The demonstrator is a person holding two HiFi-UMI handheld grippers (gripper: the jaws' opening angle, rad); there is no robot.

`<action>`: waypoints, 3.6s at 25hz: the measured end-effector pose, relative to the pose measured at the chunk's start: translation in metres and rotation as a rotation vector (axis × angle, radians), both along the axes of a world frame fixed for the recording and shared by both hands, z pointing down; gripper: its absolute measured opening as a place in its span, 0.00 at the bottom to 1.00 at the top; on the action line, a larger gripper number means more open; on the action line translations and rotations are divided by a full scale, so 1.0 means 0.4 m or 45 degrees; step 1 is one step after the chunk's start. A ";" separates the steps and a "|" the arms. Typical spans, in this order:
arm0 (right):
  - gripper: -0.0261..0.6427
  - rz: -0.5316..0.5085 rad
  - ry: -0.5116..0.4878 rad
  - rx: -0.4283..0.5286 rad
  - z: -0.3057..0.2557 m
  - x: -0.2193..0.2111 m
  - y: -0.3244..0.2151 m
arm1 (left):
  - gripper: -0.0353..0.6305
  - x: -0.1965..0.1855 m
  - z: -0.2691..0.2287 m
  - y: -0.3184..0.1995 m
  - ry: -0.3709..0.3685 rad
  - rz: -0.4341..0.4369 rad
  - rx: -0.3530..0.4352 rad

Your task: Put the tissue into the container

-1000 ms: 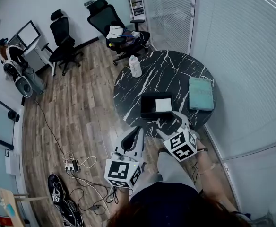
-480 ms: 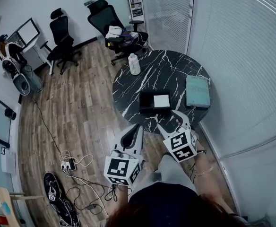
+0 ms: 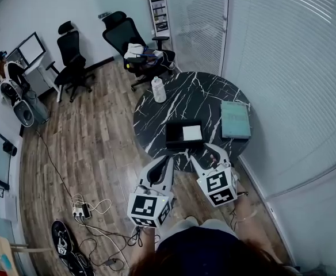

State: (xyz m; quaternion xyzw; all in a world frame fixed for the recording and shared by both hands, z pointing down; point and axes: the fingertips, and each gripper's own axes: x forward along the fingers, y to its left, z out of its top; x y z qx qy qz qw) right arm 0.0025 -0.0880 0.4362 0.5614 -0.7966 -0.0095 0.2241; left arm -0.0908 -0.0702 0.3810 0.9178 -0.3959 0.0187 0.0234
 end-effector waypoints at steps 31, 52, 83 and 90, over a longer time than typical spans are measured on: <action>0.08 0.068 -0.233 0.195 -0.148 0.104 0.205 | 0.11 0.071 -0.045 0.169 -0.021 -0.051 0.020; 0.07 0.110 -0.306 0.244 -0.154 0.149 0.365 | 0.11 0.098 -0.064 0.314 -0.016 -0.089 0.029; 0.07 0.128 -0.345 0.305 -0.203 0.135 0.477 | 0.11 0.110 -0.059 0.398 -0.018 -0.067 0.005; 0.07 0.096 -0.292 0.296 -0.203 0.120 0.465 | 0.11 0.100 -0.062 0.381 -0.010 -0.076 -0.001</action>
